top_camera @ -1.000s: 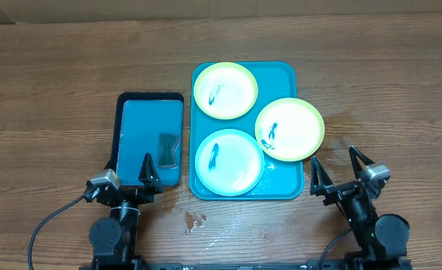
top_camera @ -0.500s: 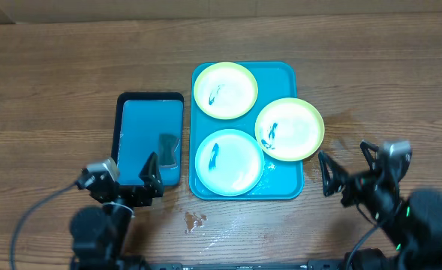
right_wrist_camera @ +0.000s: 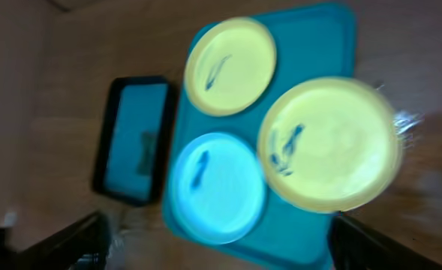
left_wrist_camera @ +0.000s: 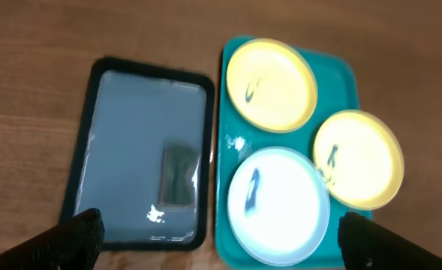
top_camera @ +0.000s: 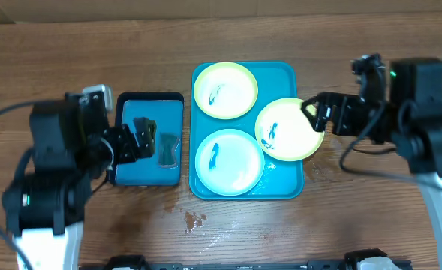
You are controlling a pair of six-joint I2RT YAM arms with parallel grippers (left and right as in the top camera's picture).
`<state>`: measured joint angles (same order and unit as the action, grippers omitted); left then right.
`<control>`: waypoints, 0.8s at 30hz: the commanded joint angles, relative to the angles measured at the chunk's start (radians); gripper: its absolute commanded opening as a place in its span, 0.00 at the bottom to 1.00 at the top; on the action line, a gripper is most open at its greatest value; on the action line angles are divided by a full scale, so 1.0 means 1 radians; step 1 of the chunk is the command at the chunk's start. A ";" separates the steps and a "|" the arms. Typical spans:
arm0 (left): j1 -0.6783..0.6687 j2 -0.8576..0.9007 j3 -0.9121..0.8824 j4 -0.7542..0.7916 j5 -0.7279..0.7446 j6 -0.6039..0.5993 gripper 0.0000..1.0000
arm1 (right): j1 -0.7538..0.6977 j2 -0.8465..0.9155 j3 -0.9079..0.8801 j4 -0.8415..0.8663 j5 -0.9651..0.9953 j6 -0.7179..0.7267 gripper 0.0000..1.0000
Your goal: Clean dirty plates on tray and stack at the side
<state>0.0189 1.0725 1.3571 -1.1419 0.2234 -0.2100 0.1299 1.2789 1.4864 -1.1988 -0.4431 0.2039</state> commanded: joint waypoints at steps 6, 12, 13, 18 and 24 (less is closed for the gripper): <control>-0.006 0.145 0.032 -0.136 0.035 0.069 1.00 | 0.264 0.111 -0.185 0.031 0.206 0.291 0.86; -0.006 0.235 0.032 -0.160 0.045 0.068 1.00 | 0.376 0.202 -0.468 0.338 0.248 0.454 0.83; -0.006 0.247 0.032 -0.161 0.050 0.068 1.00 | 0.379 0.224 -0.503 0.389 0.229 0.454 0.81; -0.006 0.312 0.032 -0.183 0.051 0.068 1.00 | 0.380 0.350 -0.554 0.527 0.209 0.476 0.69; -0.007 0.354 0.031 -0.171 0.047 0.053 0.93 | 0.380 0.434 -0.554 0.592 0.163 0.526 0.37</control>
<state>0.0189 1.4105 1.3697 -1.3220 0.2554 -0.1684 0.5064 1.6917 0.9291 -0.6212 -0.2523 0.6880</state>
